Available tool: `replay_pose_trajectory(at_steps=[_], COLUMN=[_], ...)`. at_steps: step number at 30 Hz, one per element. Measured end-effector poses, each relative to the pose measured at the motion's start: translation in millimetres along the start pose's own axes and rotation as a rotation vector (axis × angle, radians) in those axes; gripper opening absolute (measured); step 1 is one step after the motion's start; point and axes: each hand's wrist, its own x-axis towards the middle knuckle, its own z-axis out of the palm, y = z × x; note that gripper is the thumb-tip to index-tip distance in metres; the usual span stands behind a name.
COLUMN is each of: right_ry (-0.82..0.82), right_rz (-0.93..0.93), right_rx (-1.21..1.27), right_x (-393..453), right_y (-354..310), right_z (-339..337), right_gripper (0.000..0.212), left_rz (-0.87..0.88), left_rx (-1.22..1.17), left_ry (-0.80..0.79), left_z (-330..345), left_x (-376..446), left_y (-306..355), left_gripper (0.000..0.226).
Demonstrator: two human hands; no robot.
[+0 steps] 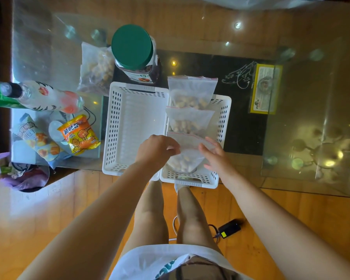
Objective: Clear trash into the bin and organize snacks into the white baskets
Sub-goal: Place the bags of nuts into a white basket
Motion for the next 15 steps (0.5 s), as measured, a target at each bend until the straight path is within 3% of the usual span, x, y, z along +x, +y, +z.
replay_pose_trajectory(at_steps=[3, 5, 9, 15], right_ry=[-0.078, -0.081, -0.036, -0.083], right_rz=[0.105, 0.141, 0.148, 0.142], right_rx=[0.208, 0.295, 0.408, 0.313], right_x=[0, 1, 3, 1], right_y=[7, 12, 17, 14], right_z=[11, 18, 27, 22], right_gripper=[0.069, 0.081, 0.082, 0.08], left_rz=[-0.058, -0.181, -0.376, -0.416], left_rx=[-0.194, -0.302, -0.616, -0.679], left_ry=[0.036, 0.04, -0.211, -0.216], left_z=[-1, 3, 19, 23], left_x=[-3, -5, -10, -6], left_y=[-15, -27, -38, -38], left_gripper=[0.028, 0.05, 0.094, 0.095])
